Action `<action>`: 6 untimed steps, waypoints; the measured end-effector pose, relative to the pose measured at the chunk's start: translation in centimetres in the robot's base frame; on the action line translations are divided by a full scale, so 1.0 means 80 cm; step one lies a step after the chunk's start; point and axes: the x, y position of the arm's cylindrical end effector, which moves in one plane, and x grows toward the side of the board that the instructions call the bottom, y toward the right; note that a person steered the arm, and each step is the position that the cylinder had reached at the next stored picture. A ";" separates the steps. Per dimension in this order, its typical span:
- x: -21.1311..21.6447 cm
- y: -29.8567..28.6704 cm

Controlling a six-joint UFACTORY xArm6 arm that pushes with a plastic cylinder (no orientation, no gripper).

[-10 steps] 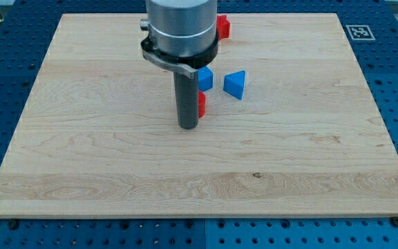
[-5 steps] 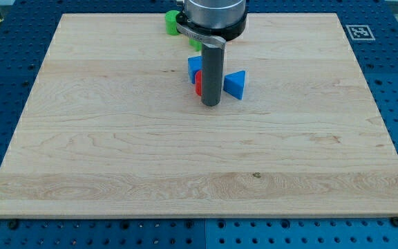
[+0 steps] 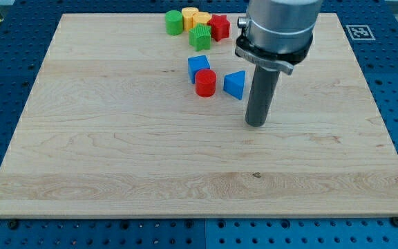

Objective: Push green star close to green circle

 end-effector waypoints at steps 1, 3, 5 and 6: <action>-0.007 0.014; -0.114 0.016; -0.196 -0.038; -0.227 -0.099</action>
